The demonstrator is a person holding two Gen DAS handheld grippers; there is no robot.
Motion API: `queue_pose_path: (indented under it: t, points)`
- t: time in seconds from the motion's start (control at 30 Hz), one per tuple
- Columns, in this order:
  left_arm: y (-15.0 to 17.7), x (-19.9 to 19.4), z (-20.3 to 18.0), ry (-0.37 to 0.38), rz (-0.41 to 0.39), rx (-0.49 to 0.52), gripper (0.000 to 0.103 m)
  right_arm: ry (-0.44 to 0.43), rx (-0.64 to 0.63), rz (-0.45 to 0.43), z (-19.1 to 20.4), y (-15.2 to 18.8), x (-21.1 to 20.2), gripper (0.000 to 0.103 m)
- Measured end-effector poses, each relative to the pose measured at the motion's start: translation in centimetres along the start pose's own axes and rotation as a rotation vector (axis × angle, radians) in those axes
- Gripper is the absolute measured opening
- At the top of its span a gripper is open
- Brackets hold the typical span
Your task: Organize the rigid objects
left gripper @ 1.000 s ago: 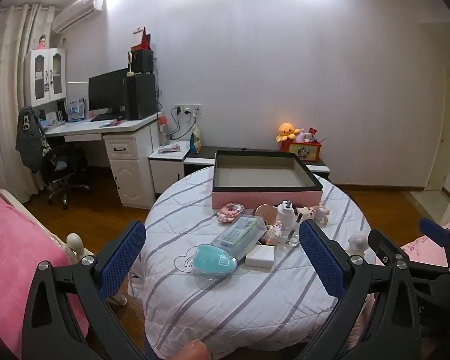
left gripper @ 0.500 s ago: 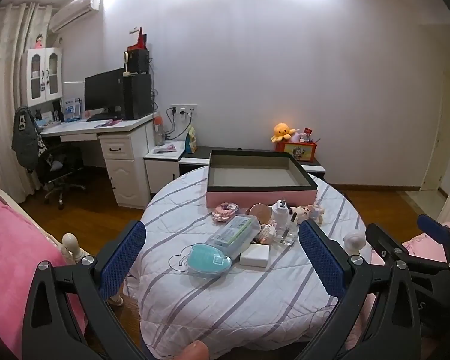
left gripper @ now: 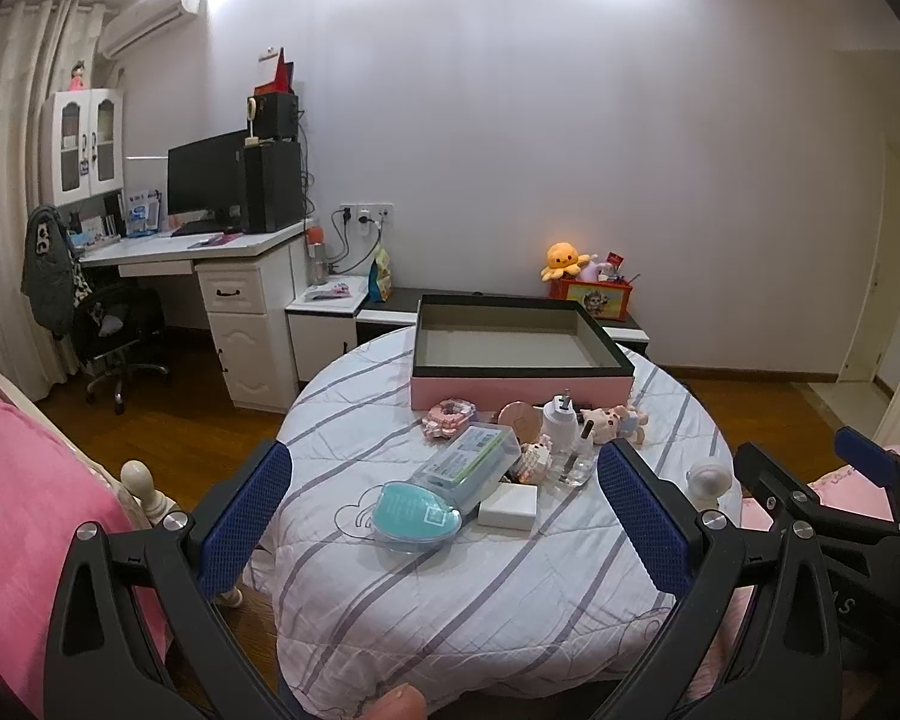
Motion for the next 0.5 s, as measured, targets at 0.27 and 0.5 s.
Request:
queue_pose_path:
  t: [0.27,0.5]
  points:
    - [0.45,0.30,-0.29,0.005,0.001,0.002,0.103,0.004,0.005,0.001,-0.17,0.17,0.12,0.103]
    - [0.59,0.36,-0.37,0.012,0.000,-0.001,0.103,0.003,0.006,0.003,-0.22,0.10,0.15,0.103]
Point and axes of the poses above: each gripper's, at about its wrist camera, not at the fingertips, and x roughly the way its jaws point, z to its left, y to its underside, the point moved 4 cm from there along x, roughly the way its jaws point, and after that the axes turned 5 degrees about x, right-handed, at the moved point
